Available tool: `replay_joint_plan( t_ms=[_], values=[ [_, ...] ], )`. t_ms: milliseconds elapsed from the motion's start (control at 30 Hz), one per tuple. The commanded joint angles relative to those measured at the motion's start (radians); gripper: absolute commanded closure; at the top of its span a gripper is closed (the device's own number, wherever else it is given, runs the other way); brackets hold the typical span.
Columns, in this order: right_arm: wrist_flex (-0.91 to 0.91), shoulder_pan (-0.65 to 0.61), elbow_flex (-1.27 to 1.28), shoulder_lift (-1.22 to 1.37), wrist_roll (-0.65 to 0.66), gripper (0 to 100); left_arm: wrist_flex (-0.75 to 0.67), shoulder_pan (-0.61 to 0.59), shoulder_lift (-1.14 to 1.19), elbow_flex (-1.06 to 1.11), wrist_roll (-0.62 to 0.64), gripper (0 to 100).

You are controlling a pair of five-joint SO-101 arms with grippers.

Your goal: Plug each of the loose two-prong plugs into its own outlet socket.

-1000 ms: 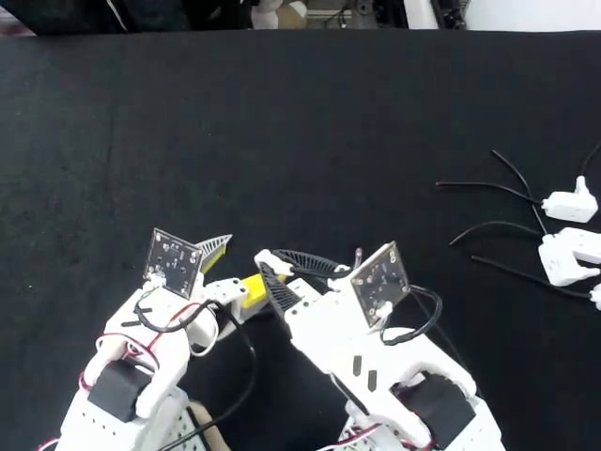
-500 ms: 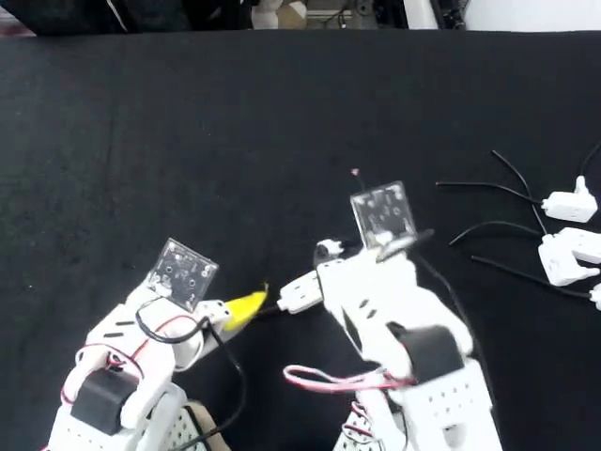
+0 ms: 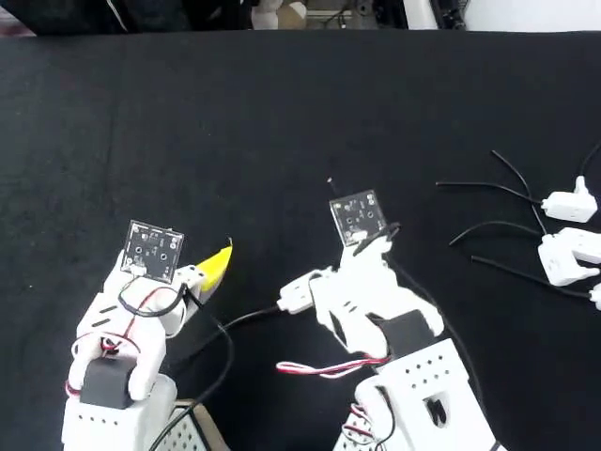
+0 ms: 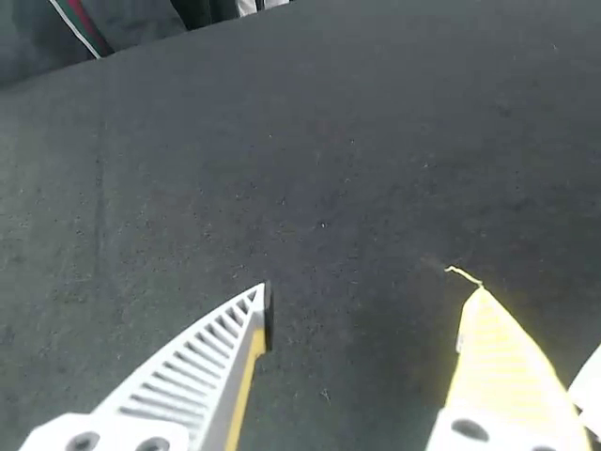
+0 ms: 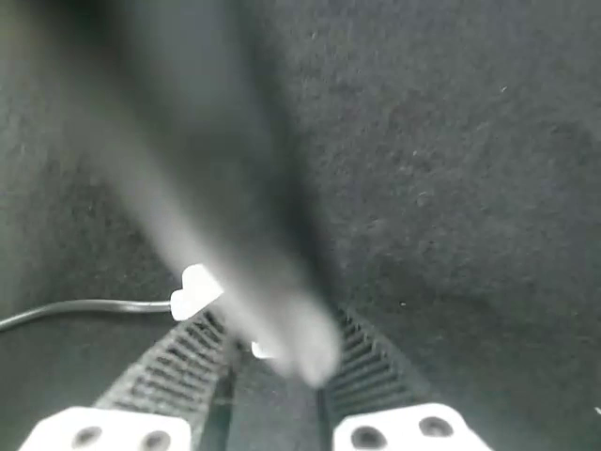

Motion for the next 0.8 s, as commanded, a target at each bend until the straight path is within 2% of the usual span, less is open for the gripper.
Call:
replay_joint_plan(
  t_ms=[0, 167, 367, 767],
  values=[
    [-0.025, -0.025, 0.01, 0.007, 0.026, 98.6, -0.018, -0.008, -0.005, -0.004, -0.005, 68],
    [-0.034, -0.028, 0.038, 0.001, 0.084, 98.6, -0.018, -0.008, -0.005, -0.001, -0.005, 68],
    [-0.13, -0.026, 0.105, 0.001, 0.206, 98.6, -0.018, -0.007, -0.005, -0.002, -0.005, 68],
    [-0.161, -0.02, 0.11, 0.001, 0.244, 98.6, -0.018, -0.007, -0.005, 0.001, -0.005, 68]
  ],
)
